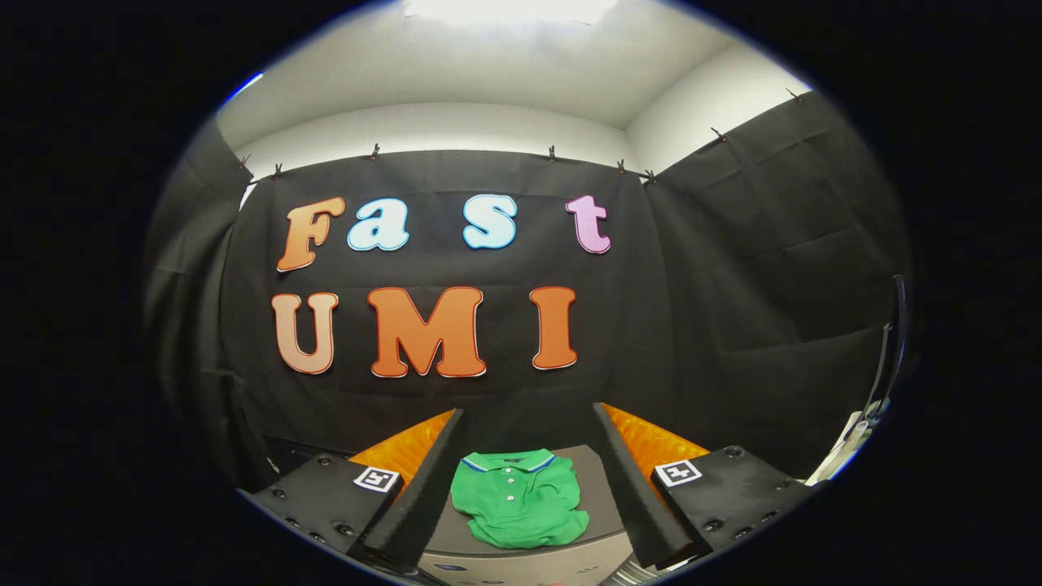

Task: Put the clothes into the washing machine and then close the washing machine lid.

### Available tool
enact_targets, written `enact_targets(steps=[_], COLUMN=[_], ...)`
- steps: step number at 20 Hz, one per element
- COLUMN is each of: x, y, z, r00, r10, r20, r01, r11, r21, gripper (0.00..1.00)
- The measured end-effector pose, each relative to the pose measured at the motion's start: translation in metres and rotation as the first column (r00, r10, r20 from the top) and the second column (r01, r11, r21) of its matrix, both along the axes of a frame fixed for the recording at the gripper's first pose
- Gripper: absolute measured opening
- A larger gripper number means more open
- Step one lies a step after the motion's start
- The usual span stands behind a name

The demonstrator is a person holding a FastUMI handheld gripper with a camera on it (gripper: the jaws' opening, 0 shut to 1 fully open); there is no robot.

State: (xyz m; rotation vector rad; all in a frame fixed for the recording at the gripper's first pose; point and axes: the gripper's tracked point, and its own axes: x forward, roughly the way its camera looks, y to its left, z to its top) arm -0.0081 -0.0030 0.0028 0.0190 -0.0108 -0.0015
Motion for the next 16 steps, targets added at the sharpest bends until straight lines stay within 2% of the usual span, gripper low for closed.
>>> enact_targets(steps=[12,16], x=[0.002,0.022], y=[0.007,0.019], z=[-0.003,-0.008], r00=[1.000,0.997], r10=[0.016,0.042], r20=[-0.018,-0.066], r01=[-0.016,-0.043], r11=[1.000,0.999], r21=[-0.006,-0.012], gripper=[0.98,0.98])
